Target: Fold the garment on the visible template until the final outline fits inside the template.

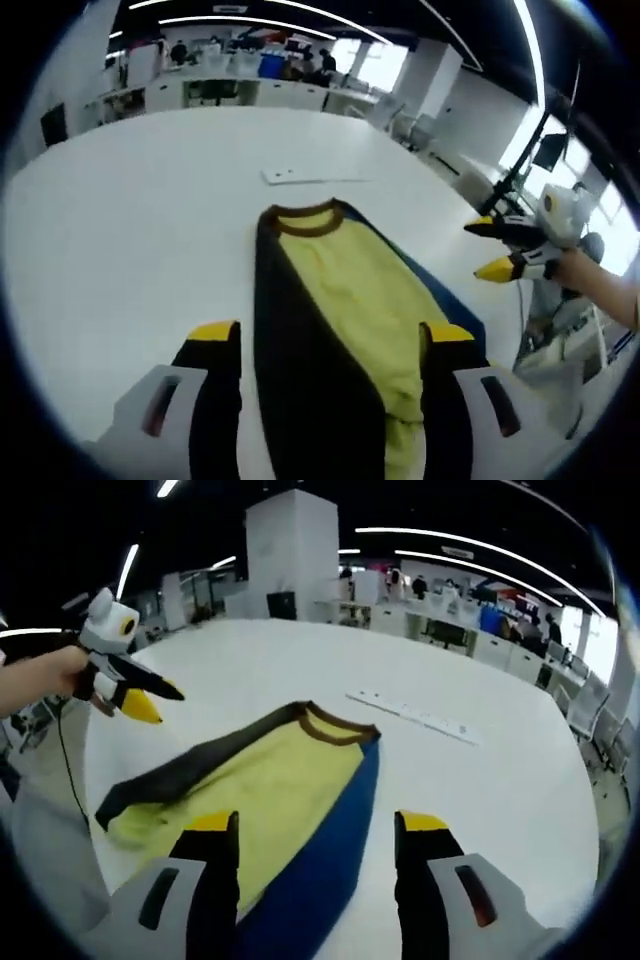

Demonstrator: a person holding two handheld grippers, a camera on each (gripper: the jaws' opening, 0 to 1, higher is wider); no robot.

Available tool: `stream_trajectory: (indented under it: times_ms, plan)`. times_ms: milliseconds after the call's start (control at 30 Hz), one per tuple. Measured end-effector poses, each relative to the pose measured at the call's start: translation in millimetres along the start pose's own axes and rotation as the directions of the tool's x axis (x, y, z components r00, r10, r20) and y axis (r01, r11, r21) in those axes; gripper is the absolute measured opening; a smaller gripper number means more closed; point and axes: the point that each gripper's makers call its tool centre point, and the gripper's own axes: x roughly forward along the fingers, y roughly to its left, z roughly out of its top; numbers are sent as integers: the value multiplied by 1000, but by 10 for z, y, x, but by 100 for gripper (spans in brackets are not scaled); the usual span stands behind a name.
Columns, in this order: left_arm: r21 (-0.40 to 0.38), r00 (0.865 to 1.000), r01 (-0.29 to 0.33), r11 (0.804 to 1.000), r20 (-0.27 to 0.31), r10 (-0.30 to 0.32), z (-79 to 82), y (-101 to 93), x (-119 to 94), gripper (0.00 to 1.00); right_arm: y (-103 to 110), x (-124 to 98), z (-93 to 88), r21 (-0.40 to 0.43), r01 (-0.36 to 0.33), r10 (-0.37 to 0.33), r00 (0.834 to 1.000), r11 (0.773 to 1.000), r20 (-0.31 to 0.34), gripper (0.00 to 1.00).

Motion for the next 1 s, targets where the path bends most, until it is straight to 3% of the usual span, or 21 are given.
stream_trajectory:
  times_ms: [367, 567, 1000]
  plan:
    - [0, 1000, -7, 1000, 5, 7, -197, -130, -277, 75, 138, -319, -126, 32, -10, 10, 1000, 999, -2, 75]
    - [32, 1000, 12, 999, -20, -11, -378, -321, -437, 85, 234, -525, -169, 50, -12, 12, 1000, 999, 9, 81]
    - [38, 999, 31, 999, -10, -31, -592, -604, -756, 92, 446, -910, -163, 64, -28, 26, 999, 998, 44, 90]
